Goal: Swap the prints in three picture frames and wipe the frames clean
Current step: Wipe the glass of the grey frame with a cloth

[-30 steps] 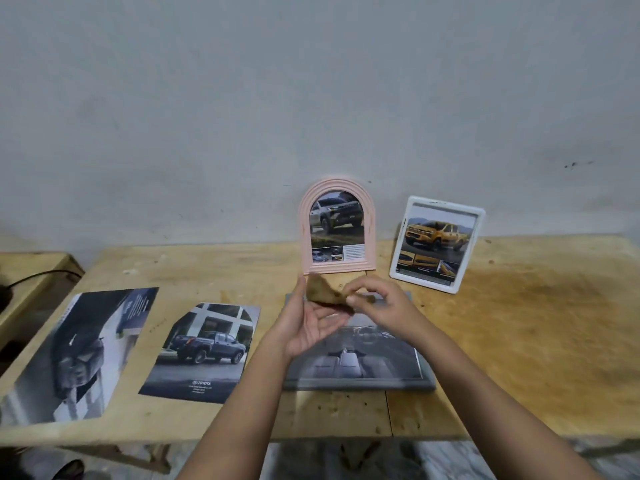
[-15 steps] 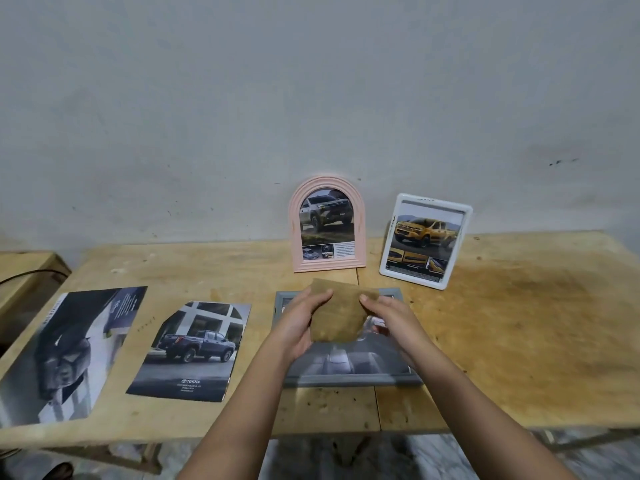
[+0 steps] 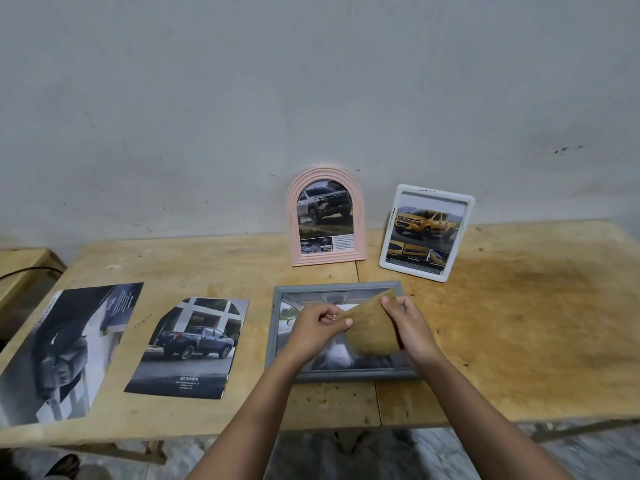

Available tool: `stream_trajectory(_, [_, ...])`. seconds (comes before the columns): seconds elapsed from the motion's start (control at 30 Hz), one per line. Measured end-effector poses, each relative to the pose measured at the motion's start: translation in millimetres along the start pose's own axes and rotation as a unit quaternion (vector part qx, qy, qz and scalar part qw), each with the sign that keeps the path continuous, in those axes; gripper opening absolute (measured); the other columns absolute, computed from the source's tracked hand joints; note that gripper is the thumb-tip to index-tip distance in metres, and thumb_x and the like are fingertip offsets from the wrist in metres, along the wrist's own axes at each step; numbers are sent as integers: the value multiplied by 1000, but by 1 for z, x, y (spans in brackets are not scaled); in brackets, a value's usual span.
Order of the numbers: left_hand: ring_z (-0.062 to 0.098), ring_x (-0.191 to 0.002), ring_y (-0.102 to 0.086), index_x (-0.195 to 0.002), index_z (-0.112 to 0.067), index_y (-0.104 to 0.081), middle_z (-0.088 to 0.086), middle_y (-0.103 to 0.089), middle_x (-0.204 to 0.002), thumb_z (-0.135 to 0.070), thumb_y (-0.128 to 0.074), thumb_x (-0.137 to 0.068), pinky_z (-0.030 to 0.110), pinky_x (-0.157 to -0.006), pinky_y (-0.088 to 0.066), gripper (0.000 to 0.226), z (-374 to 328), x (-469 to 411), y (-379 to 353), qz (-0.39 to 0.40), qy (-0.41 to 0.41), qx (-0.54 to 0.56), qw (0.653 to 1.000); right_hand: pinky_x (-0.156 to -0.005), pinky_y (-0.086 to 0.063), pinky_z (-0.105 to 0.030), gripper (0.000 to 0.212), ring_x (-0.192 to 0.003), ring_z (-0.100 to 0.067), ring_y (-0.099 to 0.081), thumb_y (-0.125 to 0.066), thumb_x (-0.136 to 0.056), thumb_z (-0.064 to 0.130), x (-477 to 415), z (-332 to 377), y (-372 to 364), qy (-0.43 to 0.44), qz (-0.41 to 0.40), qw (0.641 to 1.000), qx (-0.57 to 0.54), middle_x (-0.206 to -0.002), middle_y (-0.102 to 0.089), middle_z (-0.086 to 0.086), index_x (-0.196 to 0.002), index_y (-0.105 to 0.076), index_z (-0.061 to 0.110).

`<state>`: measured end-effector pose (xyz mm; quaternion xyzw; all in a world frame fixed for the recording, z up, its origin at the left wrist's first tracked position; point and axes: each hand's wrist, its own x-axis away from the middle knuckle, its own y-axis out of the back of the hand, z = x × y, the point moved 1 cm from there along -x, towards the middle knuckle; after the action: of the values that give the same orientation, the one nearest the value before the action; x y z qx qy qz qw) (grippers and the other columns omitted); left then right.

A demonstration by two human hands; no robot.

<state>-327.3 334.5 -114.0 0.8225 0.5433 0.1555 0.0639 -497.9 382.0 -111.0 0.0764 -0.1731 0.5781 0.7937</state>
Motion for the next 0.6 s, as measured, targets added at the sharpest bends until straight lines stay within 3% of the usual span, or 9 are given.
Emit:
stream_trajectory(0.07, [5, -71, -54, -81, -15, -64, -7, -57, -74, -17, -66, -86, 13, -63, -43, 6, 5, 3, -2, -8, 4, 9, 1000, -74, -54, -43, 32, -92, -27, -63, -65, -85, 25, 1, -6, 3, -42, 21, 999, -16, -103, -62, -12, -109, -49, 11])
stream_trajectory(0.2, [9, -74, -60, -92, -5, -59, -1, -60, -75, -13, -59, -91, 17, -62, -52, 9, 7, 9, -7, 19, 59, 108, 992, -86, -54, -46, 51, -102, -32, -60, -74, -76, 23, -3, -21, 9, -106, 66, 992, 24, -111, -60, -14, -119, -52, 10])
stream_trajectory(0.3, [3, -67, -63, -92, -2, -58, -2, -60, -70, -10, -59, -90, 17, -60, -53, 8, 6, 10, -9, 27, 50, 129, 990, -78, -55, -34, 47, -94, -22, -60, -74, -76, 27, -6, -24, 6, -81, 38, 991, 103, -104, -62, -8, -115, -55, 8])
stream_trajectory(0.43, [5, -62, -58, -89, -3, -62, -3, -57, -65, -9, -61, -88, 17, -59, -50, 7, 3, 8, -8, -20, 18, 99, 995, -60, -48, -14, 30, -83, -11, -56, -61, -89, 19, -6, -24, -3, -20, -21, 992, 121, -94, -60, -3, -113, -55, 2])
stream_trajectory(0.53, [4, -64, -54, -86, -11, -65, -7, -56, -66, -11, -63, -87, 16, -63, -48, 2, 2, 9, -5, -32, -7, 62, 998, -81, -52, -30, 33, -98, -21, -61, -47, -96, 34, -6, -24, -15, -101, 59, 993, -6, -108, -65, -15, -108, -64, 9])
stream_trajectory(0.6, [-3, -67, -58, -86, -18, -66, -8, -61, -73, -13, -63, -88, 11, -65, -46, 6, 1, 12, -4, -20, -24, 29, 999, -85, -50, -37, 46, -101, -25, -60, -33, -99, 44, -3, -18, -23, -148, 133, 977, -72, -106, -67, -15, -108, -67, 14])
